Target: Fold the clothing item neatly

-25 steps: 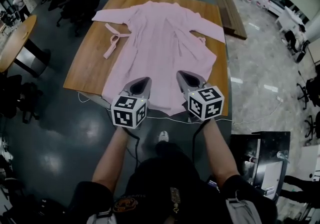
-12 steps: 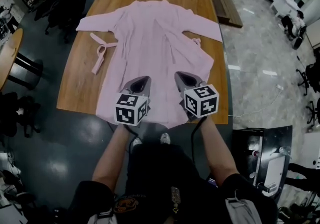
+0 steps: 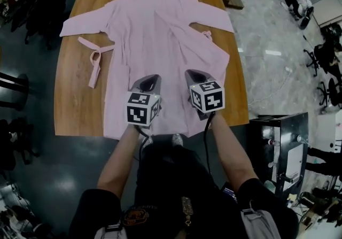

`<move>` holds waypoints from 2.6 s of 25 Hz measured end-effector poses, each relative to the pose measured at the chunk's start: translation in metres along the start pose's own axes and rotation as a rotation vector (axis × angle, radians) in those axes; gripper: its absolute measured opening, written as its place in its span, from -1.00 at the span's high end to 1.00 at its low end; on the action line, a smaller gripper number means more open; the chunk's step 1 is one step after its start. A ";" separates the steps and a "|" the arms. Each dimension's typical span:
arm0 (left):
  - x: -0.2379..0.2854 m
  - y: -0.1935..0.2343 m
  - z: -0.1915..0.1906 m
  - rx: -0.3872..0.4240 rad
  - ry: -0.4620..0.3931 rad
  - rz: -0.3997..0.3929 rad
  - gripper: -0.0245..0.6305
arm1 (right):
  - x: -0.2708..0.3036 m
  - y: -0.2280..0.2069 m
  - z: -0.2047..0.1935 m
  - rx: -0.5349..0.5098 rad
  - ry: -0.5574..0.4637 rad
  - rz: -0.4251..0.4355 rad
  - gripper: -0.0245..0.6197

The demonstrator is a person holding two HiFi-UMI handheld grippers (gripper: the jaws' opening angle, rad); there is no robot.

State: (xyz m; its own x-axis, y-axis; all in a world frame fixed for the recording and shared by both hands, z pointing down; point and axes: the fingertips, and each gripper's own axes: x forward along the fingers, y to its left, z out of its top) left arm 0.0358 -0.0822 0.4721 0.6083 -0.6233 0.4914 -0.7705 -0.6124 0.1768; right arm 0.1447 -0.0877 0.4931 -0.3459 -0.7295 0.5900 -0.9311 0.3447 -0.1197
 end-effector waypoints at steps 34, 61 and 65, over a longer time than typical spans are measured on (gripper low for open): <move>-0.017 0.034 -0.026 0.032 0.052 -0.137 0.91 | 0.011 0.055 -0.010 0.020 0.044 -0.051 0.90; -0.184 -0.037 -0.098 -0.023 -0.024 0.070 0.91 | -0.148 0.261 -0.126 -0.210 0.054 0.375 0.90; -0.203 -0.044 -0.112 -0.041 -0.026 0.108 0.91 | -0.160 0.281 -0.150 -0.264 0.094 0.437 0.90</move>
State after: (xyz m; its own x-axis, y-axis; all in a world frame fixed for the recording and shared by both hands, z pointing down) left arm -0.0755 0.1260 0.4602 0.5254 -0.6975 0.4874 -0.8388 -0.5207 0.1590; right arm -0.0445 0.2145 0.4853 -0.6729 -0.4321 0.6005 -0.6366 0.7516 -0.1726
